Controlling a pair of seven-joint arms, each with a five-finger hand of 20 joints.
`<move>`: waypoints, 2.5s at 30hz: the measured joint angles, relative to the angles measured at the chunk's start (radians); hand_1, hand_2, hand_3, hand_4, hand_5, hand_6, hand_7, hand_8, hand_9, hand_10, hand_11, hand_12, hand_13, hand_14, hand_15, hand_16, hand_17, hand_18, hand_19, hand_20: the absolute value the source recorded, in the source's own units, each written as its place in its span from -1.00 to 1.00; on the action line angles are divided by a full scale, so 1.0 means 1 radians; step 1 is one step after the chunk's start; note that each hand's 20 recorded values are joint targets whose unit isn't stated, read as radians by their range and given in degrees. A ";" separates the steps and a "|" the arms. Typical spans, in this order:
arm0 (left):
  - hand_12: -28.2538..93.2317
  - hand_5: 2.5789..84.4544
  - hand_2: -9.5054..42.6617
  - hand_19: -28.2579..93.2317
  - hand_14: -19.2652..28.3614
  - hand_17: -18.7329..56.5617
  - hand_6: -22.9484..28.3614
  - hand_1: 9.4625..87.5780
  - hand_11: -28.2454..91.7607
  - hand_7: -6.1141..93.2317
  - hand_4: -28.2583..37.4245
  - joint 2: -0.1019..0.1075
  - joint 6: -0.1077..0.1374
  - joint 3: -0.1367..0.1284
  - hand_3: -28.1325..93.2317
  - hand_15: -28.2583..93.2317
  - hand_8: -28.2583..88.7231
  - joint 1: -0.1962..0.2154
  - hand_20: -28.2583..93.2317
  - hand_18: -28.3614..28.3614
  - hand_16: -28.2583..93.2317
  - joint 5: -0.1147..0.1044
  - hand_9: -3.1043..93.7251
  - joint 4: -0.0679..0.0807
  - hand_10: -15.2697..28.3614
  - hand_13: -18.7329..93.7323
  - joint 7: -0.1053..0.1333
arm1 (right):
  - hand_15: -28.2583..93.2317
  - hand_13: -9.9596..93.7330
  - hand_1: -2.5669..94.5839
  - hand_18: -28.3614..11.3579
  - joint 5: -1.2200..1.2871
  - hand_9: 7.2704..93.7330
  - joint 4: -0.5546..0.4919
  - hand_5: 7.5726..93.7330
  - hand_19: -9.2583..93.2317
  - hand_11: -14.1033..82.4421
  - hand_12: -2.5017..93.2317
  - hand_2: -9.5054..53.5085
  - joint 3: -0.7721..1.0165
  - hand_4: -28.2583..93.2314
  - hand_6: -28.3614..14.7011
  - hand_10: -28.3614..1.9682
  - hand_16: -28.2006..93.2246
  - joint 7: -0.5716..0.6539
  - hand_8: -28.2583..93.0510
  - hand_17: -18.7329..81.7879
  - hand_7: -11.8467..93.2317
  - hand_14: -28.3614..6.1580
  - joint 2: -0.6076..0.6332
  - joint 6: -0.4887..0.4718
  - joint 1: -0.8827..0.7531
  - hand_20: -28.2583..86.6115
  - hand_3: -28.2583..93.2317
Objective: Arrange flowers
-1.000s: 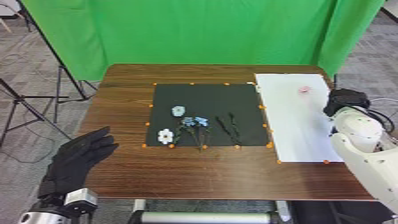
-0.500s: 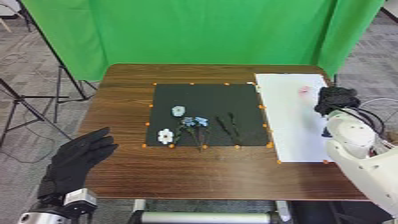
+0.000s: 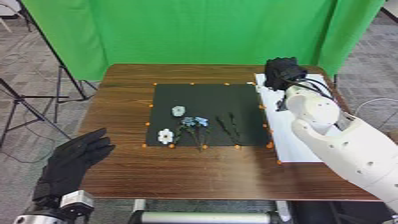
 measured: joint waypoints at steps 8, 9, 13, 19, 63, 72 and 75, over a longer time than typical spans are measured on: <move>-0.38 0.03 -0.42 0.41 1.00 -0.75 0.43 -0.57 0.05 -0.61 -0.58 0.008 -0.002 -0.003 0.82 0.40 -0.66 -0.028 -0.28 0.77 -0.73 0.001 -0.14 0.003 0.70 -0.16 -0.007 | 0.60 0.49 0.13 -0.67 -0.017 0.83 0.007 0.66 0.72 -0.19 -0.12 -0.96 -0.011 -1.00 0.36 0.45 0.05 -0.039 -0.47 -0.17 -0.24 0.32 -0.192 0.000 0.009 0.04 0.75; -0.38 0.04 -0.42 0.41 1.00 -0.75 0.43 -0.57 0.05 -0.61 -0.58 0.009 -0.002 -0.003 0.82 0.41 -0.66 -0.034 -0.28 0.77 -0.73 0.002 -0.14 0.003 0.70 -0.16 -0.010 | 0.60 0.49 0.13 -0.67 -0.025 0.83 0.011 0.66 0.72 -0.19 -0.12 -0.96 -0.014 -1.00 0.36 0.45 0.04 -0.041 -0.48 -0.17 -0.24 0.32 -0.211 0.000 0.006 0.04 0.75; -0.38 0.04 -0.42 0.41 1.00 -0.75 0.43 -0.57 0.05 -0.61 -0.58 0.009 -0.011 -0.005 0.82 0.41 -0.66 -0.052 -0.28 0.77 -0.73 0.003 -0.14 0.006 0.70 -0.16 -0.021 | 0.60 0.49 0.12 -0.67 -0.084 0.83 0.041 0.66 0.71 -0.19 -0.12 -0.96 -0.021 -1.00 0.36 0.45 0.04 -0.053 -0.48 -0.17 -0.24 0.31 -0.279 0.002 -0.011 0.04 0.75; -0.38 0.04 -0.43 0.41 1.00 -0.75 0.43 -0.57 0.05 -0.61 -0.58 0.000 -0.033 -0.014 0.82 0.41 -0.66 -0.074 -0.28 0.77 -0.73 0.018 -0.13 0.013 0.71 -0.16 -0.052 | 0.60 0.48 0.12 -0.66 -0.106 0.83 0.074 0.66 0.71 -0.19 -0.12 -0.96 -0.033 -1.00 0.36 0.44 0.04 -0.040 -0.48 -0.18 -0.24 0.30 -0.309 0.004 -0.045 0.04 0.75; -0.38 0.04 -0.42 0.41 1.00 -0.75 0.43 -0.57 0.05 -0.61 -0.58 -0.026 -0.057 -0.012 0.82 0.40 -0.66 -0.084 -0.27 0.77 -0.73 0.037 -0.13 0.019 0.71 -0.15 -0.079 | 0.79 0.06 -0.41 -1.00 -0.107 0.18 -0.019 0.21 0.42 0.45 -0.40 -0.91 -0.001 -0.97 0.08 -0.18 -0.16 0.004 -0.76 -0.62 -0.24 -0.39 -0.258 -0.170 -0.140 0.11 0.92; -0.38 0.04 -0.42 0.41 1.00 -0.75 0.43 -0.57 0.05 -0.61 -0.58 -0.034 -0.057 -0.014 0.82 0.40 -0.66 -0.082 -0.27 0.77 -0.73 0.040 -0.13 0.019 0.71 -0.15 -0.089 | 0.83 -0.10 -0.53 -1.00 -0.094 -0.03 -0.076 0.10 0.37 0.52 -0.39 -0.84 0.010 -0.96 -0.10 -0.55 -0.18 0.008 -0.74 -0.68 -0.23 -0.70 -0.257 -0.252 -0.145 0.14 0.96; -0.38 0.03 -0.42 0.41 1.00 -0.75 0.43 -0.57 0.05 -0.61 -0.58 -0.042 -0.058 -0.015 0.82 0.40 -0.66 -0.080 -0.27 0.77 -0.73 0.042 -0.13 0.018 0.71 -0.15 -0.094 | 0.83 -0.14 -0.56 -1.00 -0.081 -0.08 -0.096 0.06 0.35 0.51 -0.38 -0.79 0.015 -0.95 -0.14 -0.64 -0.19 0.012 -0.73 -0.69 -0.24 -0.77 -0.258 -0.296 -0.145 0.15 0.97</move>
